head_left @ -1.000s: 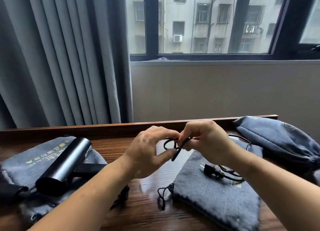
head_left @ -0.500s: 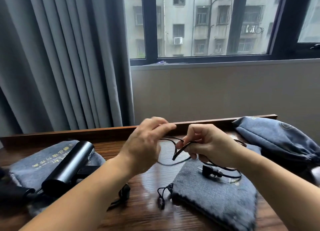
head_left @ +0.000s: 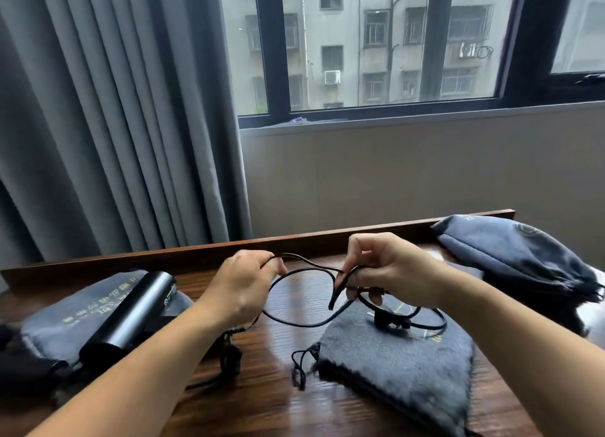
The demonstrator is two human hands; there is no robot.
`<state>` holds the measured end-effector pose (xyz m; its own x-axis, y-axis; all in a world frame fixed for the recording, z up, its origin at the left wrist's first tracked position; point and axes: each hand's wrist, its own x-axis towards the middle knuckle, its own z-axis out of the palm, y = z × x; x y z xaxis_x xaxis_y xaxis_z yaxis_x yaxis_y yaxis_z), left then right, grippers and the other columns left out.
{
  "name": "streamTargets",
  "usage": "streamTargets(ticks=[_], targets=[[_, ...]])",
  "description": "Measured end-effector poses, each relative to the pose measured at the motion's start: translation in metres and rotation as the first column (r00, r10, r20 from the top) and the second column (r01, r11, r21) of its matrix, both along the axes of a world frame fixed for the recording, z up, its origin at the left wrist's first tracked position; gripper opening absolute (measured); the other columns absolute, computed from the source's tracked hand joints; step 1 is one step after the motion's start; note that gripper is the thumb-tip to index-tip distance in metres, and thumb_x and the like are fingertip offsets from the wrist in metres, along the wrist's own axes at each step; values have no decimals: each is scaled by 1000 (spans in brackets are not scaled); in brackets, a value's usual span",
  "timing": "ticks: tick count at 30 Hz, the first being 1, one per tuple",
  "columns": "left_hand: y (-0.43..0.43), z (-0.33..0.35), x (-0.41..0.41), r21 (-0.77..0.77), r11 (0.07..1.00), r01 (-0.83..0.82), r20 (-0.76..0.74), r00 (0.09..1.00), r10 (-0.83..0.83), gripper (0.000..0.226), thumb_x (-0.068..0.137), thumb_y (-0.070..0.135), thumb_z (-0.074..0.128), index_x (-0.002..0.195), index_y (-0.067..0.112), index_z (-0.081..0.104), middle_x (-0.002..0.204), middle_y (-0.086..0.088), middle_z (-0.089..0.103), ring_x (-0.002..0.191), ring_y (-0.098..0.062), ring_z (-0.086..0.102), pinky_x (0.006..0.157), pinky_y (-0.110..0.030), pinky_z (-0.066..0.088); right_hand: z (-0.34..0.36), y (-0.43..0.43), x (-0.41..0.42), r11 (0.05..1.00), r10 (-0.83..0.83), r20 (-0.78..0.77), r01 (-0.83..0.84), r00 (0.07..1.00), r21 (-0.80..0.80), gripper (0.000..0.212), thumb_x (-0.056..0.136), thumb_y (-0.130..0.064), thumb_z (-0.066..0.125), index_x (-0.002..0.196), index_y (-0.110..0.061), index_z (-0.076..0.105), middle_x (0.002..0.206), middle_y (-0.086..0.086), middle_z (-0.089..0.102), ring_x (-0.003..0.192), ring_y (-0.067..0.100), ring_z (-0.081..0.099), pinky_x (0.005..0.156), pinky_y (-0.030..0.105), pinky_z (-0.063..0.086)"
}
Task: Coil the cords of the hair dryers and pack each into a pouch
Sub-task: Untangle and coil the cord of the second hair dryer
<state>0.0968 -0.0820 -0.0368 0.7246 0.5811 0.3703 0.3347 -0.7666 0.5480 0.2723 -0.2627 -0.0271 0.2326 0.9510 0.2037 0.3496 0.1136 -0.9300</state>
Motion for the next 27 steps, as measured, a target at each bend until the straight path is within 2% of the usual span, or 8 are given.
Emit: streamTargets(ticks=[2,4,7,13,18,22,24,27], targets=[[-3,-2,-2,425,905,40,-12,999,-38,30,97,20,56,124,21,66,105,9,68,102,-16,62,91,-32,47,0,6,-3,1000,6,43,-5,999,-11,26,89,13,64,80,-11,58,85,28,71,57,15,60,41,21,40],[-14,0,1,608,761,225,-81,972,-223,46,88,20,58,134,19,58,116,3,66,105,-23,62,91,-43,50,2,10,-7,999,33,45,-32,998,-27,24,88,14,64,81,-8,57,77,19,73,50,10,55,40,19,38],[-33,9,9,379,790,483,-130,873,-471,30,96,22,47,123,22,59,102,3,70,92,-18,65,84,-40,53,10,9,-9,996,82,48,-80,995,-44,21,88,16,63,85,-3,54,65,-1,71,51,7,60,44,20,47],[-20,19,1,283,875,394,64,902,-427,25,94,43,66,94,23,79,81,15,73,78,-2,66,71,-13,48,21,-1,-2,976,210,92,-204,973,-78,16,87,11,67,86,-4,61,83,24,65,69,24,61,65,28,54],[4,17,-12,53,974,222,139,964,-227,29,92,49,60,78,28,73,66,12,68,63,-8,61,61,-21,47,19,3,9,983,176,205,-162,963,-83,24,88,12,67,85,-11,62,91,11,71,83,20,64,77,29,54],[18,8,-19,-104,994,-14,199,979,34,37,99,48,54,76,22,68,43,13,46,43,-5,42,53,-30,34,10,4,16,984,124,233,-89,965,-152,21,92,7,65,86,-11,57,101,1,76,85,10,70,60,28,55],[23,3,-20,-113,989,-93,190,975,113,40,101,48,52,74,22,65,44,14,48,48,-6,43,56,-30,35,8,3,16,987,71,199,-39,977,-158,16,93,10,61,88,-3,53,113,7,74,73,4,68,47,21,47],[25,-2,-19,-105,981,-164,181,967,181,43,104,45,49,72,19,61,49,9,50,57,-19,50,58,-33,39,4,3,16,991,18,187,7,982,-137,13,93,11,61,88,4,51,117,11,73,58,9,61,44,17,41]])
